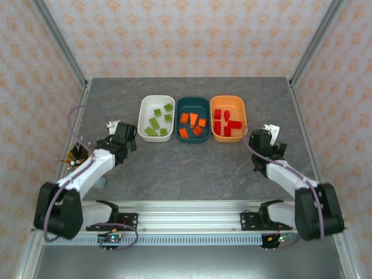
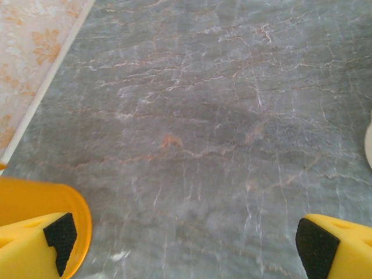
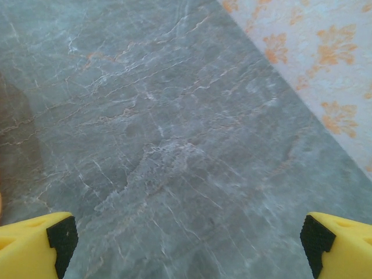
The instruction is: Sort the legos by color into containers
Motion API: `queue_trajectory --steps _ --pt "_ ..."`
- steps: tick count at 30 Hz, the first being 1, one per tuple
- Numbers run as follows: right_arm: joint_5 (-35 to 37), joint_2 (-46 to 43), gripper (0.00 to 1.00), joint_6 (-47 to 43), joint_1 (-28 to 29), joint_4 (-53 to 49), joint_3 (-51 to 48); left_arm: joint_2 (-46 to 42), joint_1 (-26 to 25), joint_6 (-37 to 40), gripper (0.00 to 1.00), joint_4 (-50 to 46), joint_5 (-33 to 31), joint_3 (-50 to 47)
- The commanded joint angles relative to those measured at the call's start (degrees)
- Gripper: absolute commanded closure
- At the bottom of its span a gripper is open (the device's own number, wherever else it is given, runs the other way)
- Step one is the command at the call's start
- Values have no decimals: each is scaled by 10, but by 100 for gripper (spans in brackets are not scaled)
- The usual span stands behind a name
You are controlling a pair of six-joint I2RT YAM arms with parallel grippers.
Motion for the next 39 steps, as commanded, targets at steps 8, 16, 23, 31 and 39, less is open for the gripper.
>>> queue_trajectory --steps 8,16,23,31,39 --pt "-100 155 0 -25 -62 195 67 96 103 88 0 341 104 -33" --pt "-151 155 0 -43 -67 412 -54 99 116 133 0 518 134 -115" --pt "-129 155 1 -35 -67 378 -38 120 87 155 0 637 91 -173" --pt "-131 153 1 -35 -67 377 -38 126 80 154 0 666 73 -188" --pt "-132 153 1 -36 -67 376 -37 127 77 155 0 667 69 -188"
